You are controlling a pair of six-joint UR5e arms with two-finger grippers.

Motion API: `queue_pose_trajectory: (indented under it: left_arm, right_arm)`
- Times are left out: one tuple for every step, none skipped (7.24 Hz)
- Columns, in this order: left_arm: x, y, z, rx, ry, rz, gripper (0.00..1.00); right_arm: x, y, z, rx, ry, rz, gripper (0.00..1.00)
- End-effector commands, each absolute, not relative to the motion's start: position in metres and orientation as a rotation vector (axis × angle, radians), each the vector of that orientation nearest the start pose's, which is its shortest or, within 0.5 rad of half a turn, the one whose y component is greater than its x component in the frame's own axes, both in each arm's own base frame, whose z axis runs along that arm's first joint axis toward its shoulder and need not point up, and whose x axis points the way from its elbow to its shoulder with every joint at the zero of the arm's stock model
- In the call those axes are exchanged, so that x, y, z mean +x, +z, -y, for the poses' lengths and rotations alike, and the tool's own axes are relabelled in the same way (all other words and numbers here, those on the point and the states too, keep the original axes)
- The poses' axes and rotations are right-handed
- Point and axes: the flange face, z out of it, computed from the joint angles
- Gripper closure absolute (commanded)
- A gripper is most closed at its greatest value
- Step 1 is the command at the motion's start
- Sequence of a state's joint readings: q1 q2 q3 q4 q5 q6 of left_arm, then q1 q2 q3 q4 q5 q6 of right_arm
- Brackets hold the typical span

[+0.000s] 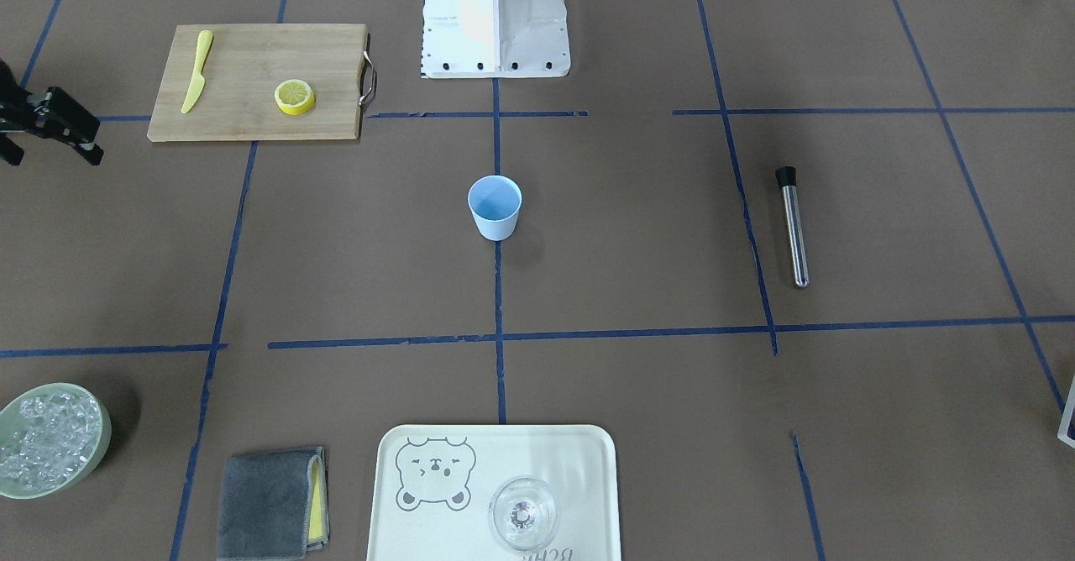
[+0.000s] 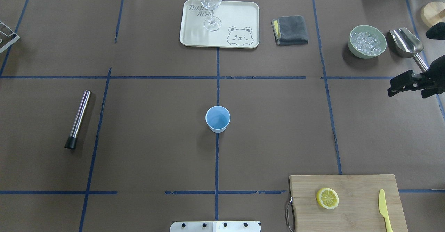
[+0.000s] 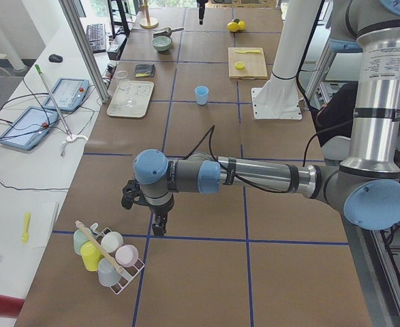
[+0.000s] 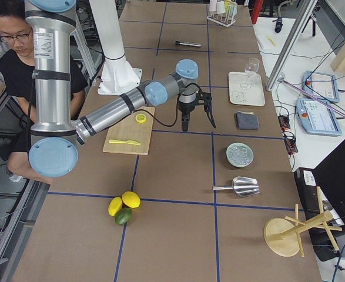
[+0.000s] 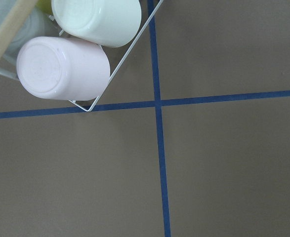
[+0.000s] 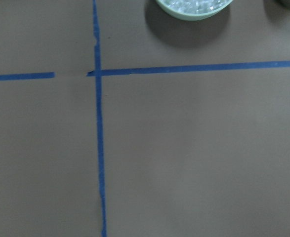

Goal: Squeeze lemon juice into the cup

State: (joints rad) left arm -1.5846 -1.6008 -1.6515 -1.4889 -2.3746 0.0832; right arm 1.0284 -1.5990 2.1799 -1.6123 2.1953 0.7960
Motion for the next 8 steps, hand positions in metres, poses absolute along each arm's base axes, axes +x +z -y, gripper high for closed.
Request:
queue_pose_trajectory:
  left_arm:
    - [-0.069, 0.593, 0.504, 0.100, 0.091, -0.800, 0.00]
    - [-0.069, 0.583, 0.504, 0.116, 0.096, -0.799, 0.00]
    - [-0.069, 0.579, 0.504, 0.123, 0.096, -0.799, 0.00]
    - [-0.069, 0.578, 0.504, 0.125, 0.097, -0.799, 0.00]
    - [-0.069, 0.574, 0.504, 0.132, 0.100, -0.798, 0.00]
    - [-0.069, 0.573, 0.504, 0.135, 0.101, -0.798, 0.00]
    - [-0.069, 0.573, 0.504, 0.135, 0.101, -0.798, 0.00]
    - [-0.069, 0.574, 0.504, 0.132, 0.100, -0.798, 0.00]
  right_arm:
    - [-0.237, 0.345, 0.365, 0.060, 0.101, 0.803, 0.00]
    - [-0.262, 0.339, 0.347, 0.060, 0.120, 0.830, 0.00]
    - [-0.269, 0.336, 0.338, 0.053, 0.141, 0.848, 0.00]
    - [-0.286, 0.328, 0.320, 0.041, 0.117, 0.859, 0.00]
    - [-0.309, 0.330, 0.304, 0.058, 0.140, 0.832, 0.00]
    - [-0.330, 0.328, 0.284, 0.079, 0.121, 0.836, 0.00]
    - [-0.344, 0.329, 0.270, 0.072, 0.123, 0.834, 0.00]
    - [-0.352, 0.337, 0.254, 0.058, 0.115, 0.830, 0.00]
